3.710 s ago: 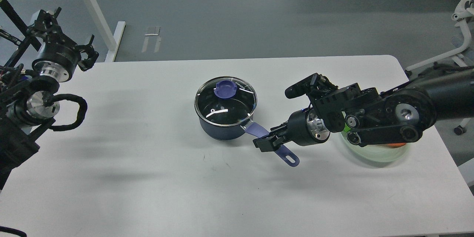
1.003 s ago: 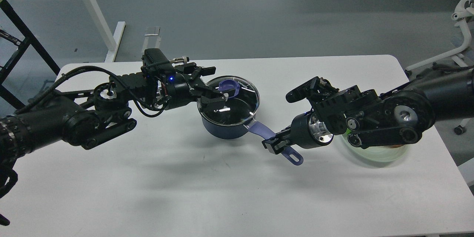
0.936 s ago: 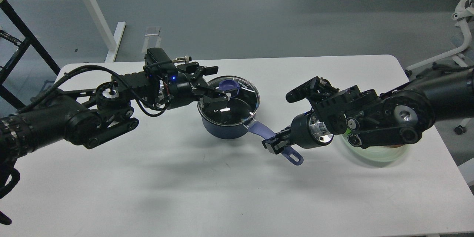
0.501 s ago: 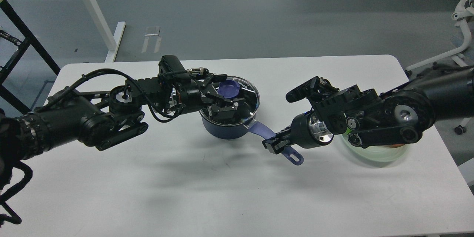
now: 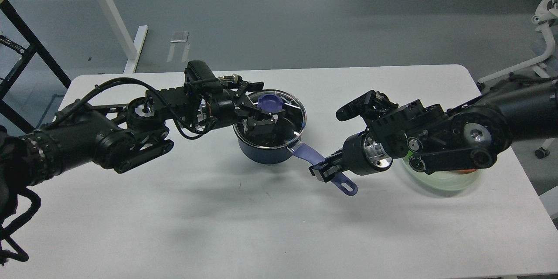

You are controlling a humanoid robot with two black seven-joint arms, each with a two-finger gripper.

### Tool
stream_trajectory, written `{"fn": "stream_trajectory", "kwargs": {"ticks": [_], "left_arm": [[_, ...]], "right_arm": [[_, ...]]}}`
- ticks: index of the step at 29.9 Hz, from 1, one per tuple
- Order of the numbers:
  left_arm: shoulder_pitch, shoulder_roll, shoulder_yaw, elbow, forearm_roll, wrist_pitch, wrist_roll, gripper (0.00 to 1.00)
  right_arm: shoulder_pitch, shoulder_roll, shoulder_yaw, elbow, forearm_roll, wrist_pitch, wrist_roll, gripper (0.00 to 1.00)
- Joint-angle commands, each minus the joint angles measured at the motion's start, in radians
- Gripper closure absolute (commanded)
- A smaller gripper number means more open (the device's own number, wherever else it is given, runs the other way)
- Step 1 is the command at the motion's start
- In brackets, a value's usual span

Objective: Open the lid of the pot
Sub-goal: 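Close the left gripper on the purple knob of the glass lid, then lift the glass lid off the pot and carry it away with left gripper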

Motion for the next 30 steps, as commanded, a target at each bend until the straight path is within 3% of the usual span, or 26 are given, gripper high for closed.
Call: {"fn": "stream_trajectory", "kwargs": {"ticks": [1, 10, 18, 30], "left_arm": [[0.005, -0.002, 0.004, 0.004, -0.001, 0.000, -0.002, 0.01], [0.015, -0.018, 0.007, 0.010, -0.001, 0.000, -0.003, 0.02], [0.015, -0.017, 0.010, 0.013, 0.002, 0.000, -0.007, 0.28], [0.015, -0.014, 0.021, 0.027, 0.002, 0.001, -0.010, 0.32]], "right_arm": [[-0.001, 0.002, 0.000, -0.001, -0.002, 0.000, 0.000, 0.80], [-0.001, 0.003, 0.002, -0.003, 0.000, 0.000, 0.000, 0.80], [-0.001, 0.005, 0.003, -0.005, 0.000, 0.000, 0.000, 0.80], [-0.001, 0.005, 0.003, -0.005, 0.000, 0.000, 0.000, 0.80]]}}
